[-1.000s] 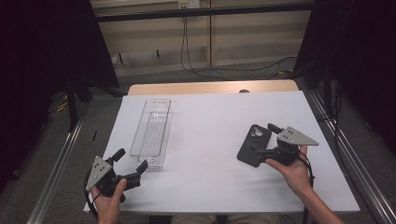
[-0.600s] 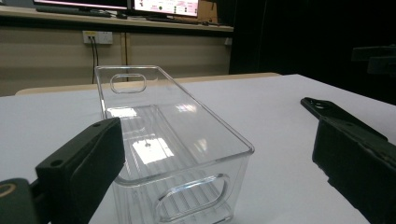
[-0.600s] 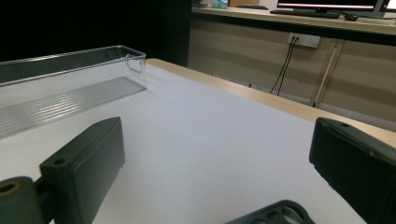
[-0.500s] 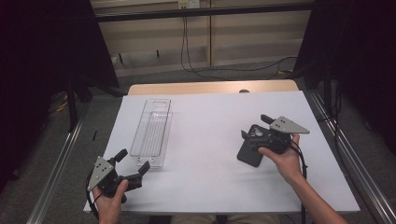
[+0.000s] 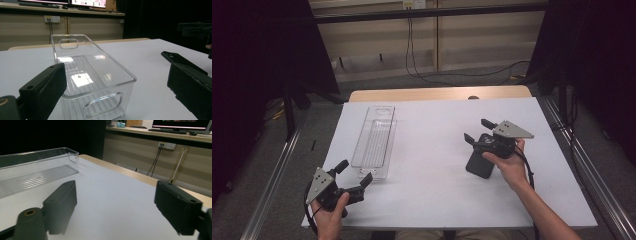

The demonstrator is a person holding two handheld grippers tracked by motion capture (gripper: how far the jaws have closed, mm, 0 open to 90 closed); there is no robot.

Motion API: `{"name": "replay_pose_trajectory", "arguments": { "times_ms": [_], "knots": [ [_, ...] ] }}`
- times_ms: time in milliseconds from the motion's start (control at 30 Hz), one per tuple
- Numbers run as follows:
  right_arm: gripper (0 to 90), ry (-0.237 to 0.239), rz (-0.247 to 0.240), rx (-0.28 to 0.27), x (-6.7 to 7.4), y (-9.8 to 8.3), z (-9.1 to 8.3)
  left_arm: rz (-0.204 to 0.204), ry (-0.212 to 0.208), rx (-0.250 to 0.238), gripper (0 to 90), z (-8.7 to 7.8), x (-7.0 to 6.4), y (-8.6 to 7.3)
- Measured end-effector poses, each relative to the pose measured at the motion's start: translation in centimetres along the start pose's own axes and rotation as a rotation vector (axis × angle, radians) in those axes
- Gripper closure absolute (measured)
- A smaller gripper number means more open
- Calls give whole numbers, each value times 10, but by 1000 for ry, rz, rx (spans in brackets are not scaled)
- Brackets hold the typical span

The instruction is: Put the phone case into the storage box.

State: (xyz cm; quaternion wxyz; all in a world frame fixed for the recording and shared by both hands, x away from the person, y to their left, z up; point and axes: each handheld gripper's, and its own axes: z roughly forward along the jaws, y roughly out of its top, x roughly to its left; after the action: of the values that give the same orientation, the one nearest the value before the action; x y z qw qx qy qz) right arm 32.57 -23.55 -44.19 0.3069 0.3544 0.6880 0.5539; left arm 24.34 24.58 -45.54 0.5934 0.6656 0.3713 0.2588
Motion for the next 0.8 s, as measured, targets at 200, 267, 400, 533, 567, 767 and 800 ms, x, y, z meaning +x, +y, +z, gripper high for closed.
{"name": "replay_pose_trajectory", "arguments": {
  "times_ms": [200, 267, 400, 533, 567, 767, 800],
  "knots": [
    [372, 30, 26, 46, -5, 6, -2, 1, -3, 2, 27, -1, 1, 0],
    [428, 41, 31, 50, -6, 9, -2, 1, -1, 2, 27, -1, 1, 0],
    [544, 66, 38, 71, -6, 9, -2, -1, 1, 3, 26, -1, 1, 0],
    [682, 80, 43, 93, -6, 10, -2, 5, 12, 6, 26, -2, 1, 0],
    [682, 80, 43, 93, -6, 10, -2, 5, 12, 6, 27, -2, 1, 0],
    [843, 105, 71, 130, -10, 15, -1, 12, 13, 1, 27, 0, 0, 0],
    [880, 122, 84, 150, -11, 18, 1, 8, 13, -1, 26, 1, 0, 0]
  ]
}}
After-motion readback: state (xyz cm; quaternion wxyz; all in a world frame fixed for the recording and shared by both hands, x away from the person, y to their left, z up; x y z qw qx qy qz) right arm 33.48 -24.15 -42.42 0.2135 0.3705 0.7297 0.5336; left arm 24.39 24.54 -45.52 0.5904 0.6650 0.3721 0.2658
